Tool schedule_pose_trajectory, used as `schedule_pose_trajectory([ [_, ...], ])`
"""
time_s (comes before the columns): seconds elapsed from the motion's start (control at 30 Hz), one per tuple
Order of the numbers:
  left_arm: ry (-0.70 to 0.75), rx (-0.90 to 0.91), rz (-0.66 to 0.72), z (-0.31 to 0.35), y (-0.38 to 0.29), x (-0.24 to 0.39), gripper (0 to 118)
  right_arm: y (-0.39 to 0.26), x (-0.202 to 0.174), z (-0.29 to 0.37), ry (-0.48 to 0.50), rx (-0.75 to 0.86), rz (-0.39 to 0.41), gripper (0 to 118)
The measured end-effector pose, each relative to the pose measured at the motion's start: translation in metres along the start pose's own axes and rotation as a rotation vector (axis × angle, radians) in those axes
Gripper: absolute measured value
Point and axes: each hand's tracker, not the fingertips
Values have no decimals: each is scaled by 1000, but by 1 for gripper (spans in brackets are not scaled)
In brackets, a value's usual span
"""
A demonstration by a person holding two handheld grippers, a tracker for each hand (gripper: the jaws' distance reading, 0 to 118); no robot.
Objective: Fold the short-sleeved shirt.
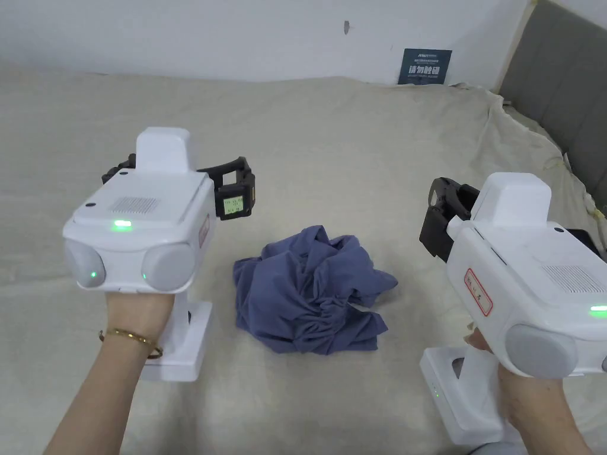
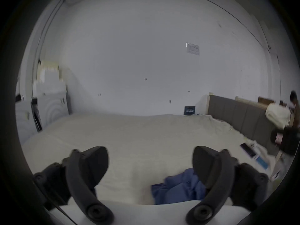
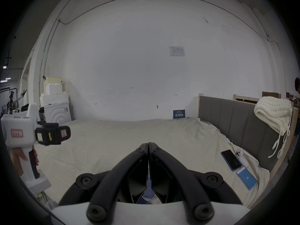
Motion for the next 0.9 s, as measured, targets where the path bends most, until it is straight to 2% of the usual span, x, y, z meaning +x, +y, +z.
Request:
schedule_pose_trajectory([
  [0.13,-9,30,1,21,-16,-1,65,-2,-5,0,8,8,-1,0],
  [0.17,-13,36,3,24,-19,-1,54,-3,-6,0,7,7,0,0],
  [0.23,-7,50,-14,27,-24,0,19,-6,-7,0,8,3,-1,0],
  [0.3,-1,54,-42,33,-29,2,0,-9,-7,1,9,-4,3,0],
  [0.47,-43,50,-33,41,-37,6,0,-16,-7,2,8,-16,14,0],
  [0.9,-39,18,1,51,-51,7,0,-27,-5,6,13,-41,6,0],
])
